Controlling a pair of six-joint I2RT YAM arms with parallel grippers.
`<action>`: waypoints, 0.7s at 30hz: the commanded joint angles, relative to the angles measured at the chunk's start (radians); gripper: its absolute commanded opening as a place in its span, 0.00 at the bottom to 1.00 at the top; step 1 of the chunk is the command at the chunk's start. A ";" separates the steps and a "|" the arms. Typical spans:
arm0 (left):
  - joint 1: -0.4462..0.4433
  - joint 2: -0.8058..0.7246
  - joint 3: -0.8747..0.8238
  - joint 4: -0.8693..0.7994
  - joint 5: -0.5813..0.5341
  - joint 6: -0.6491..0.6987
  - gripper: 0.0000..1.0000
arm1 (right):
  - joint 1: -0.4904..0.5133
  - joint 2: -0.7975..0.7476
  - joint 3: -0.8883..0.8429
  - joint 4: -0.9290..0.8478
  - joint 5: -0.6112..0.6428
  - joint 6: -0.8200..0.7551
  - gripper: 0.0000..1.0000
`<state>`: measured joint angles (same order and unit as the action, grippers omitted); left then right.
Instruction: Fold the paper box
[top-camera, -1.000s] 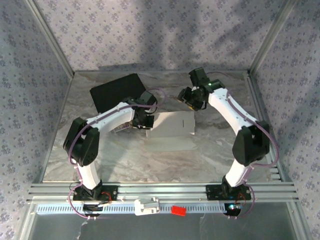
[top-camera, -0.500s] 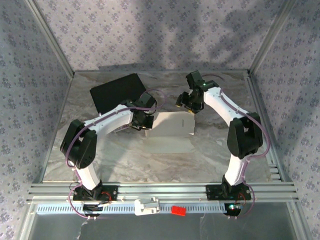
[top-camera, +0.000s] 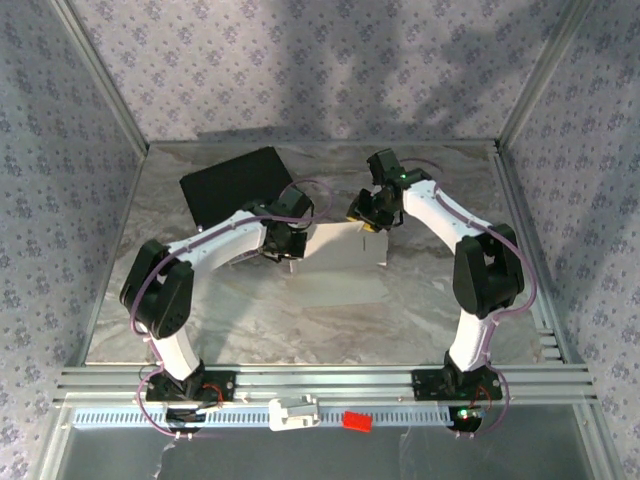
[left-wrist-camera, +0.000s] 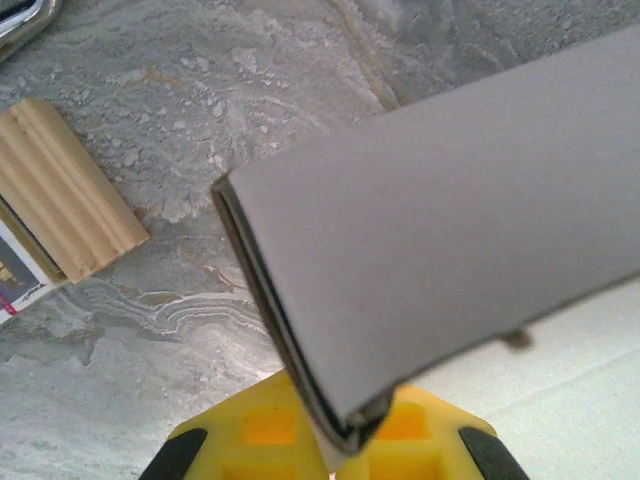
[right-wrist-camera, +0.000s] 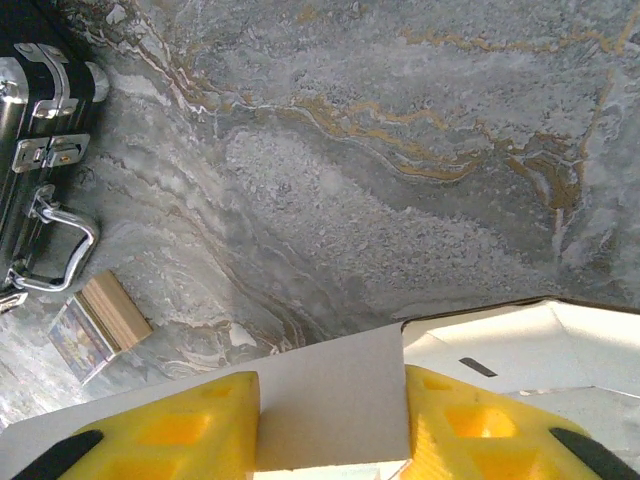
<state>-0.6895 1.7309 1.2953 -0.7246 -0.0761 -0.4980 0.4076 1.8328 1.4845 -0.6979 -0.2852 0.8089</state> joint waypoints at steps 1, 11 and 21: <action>-0.013 -0.049 -0.022 0.030 -0.017 0.027 0.00 | 0.012 -0.067 -0.019 0.044 -0.046 0.058 0.40; -0.012 -0.110 -0.111 0.143 -0.018 0.059 0.00 | -0.042 -0.479 -0.480 0.141 0.102 0.023 0.58; -0.012 -0.087 -0.093 0.126 -0.017 0.067 0.00 | -0.031 -0.426 -0.725 0.394 0.008 0.085 0.60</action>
<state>-0.6960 1.6478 1.1896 -0.5976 -0.0830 -0.4526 0.3836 1.3819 0.7650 -0.4149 -0.2539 0.8688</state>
